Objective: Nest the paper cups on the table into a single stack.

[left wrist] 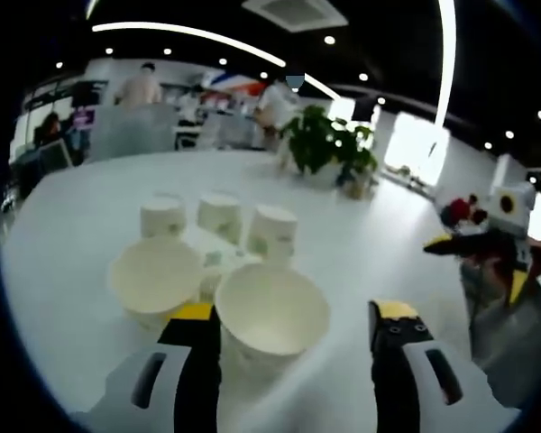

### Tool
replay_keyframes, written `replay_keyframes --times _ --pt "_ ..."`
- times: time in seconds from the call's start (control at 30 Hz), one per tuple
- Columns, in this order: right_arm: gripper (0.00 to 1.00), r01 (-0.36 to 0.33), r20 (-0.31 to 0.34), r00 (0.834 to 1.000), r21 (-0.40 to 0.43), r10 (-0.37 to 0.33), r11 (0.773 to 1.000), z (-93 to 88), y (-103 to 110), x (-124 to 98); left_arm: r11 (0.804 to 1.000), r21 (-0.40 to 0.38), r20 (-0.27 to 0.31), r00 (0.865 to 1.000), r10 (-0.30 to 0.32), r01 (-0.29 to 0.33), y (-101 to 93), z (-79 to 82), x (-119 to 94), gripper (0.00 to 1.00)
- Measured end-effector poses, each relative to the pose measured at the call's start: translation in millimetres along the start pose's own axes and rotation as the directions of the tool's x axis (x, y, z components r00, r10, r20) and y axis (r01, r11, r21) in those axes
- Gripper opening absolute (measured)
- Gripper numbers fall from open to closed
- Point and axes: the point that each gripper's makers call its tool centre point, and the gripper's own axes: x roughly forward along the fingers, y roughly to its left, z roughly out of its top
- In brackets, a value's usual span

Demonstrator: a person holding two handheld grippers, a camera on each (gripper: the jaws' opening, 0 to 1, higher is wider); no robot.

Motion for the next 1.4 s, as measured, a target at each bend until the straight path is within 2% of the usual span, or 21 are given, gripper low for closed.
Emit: replay_keyframes --times 0.33,0.5,0.8,1.4 --pt "0.93 0.002 0.012 1.000 0.015 -0.002 1.000 -0.2 -0.8 -1.1 1.000 0.011 -0.003 1.000 -0.024 0.024 -2.6 -0.9 3.8 0.54" --pt "0.93 0.006 0.015 1.000 0.019 -0.006 1.000 0.2 -2.2 -2.7 0.998 0.034 -0.005 0.999 -0.043 0.043 -4.3 -1.7 4.7 0.46" --pt "0.92 0.009 0.012 1.000 0.023 -0.010 1.000 -2.1 -1.7 -4.5 0.998 0.057 -0.006 0.999 -0.037 0.037 -3.4 -2.8 4.8 0.46" --pt "0.92 0.017 0.018 1.000 0.019 -0.018 1.000 0.6 -0.5 -6.6 0.998 0.048 0.012 0.999 -0.042 0.042 -8.7 3.9 1.0 0.45"
